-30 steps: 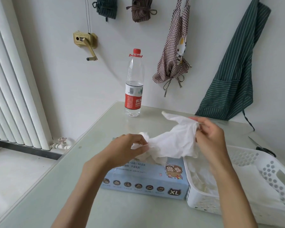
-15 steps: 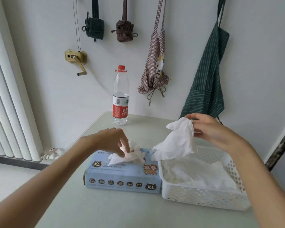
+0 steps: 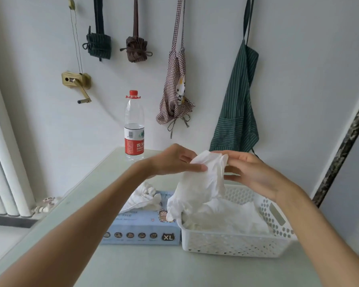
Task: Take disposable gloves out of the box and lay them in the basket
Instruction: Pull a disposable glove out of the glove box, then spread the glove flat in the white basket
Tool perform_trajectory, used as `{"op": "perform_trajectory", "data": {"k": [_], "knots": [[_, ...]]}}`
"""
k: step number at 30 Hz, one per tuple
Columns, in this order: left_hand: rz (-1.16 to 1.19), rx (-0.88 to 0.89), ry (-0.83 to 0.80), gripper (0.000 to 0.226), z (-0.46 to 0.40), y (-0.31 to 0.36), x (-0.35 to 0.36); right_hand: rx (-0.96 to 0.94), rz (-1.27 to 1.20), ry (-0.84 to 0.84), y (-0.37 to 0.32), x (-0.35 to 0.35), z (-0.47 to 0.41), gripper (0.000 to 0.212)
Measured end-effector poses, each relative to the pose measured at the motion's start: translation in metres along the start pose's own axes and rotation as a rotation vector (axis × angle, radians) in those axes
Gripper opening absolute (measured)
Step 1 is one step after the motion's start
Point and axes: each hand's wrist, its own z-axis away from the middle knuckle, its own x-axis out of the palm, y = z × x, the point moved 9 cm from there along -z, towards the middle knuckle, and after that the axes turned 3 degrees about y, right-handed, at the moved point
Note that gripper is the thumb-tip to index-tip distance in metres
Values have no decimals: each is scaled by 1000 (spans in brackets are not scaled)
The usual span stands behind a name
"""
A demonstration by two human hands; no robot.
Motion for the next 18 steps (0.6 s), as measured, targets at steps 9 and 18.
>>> {"op": "perform_trajectory", "data": {"k": [9, 18], "knots": [[-89, 46, 134, 32, -12, 10, -7, -94, 169, 383, 2, -32, 5, 23], [124, -1, 35, 8, -11, -2, -1, -192, 106, 444, -15, -75, 20, 20]]}}
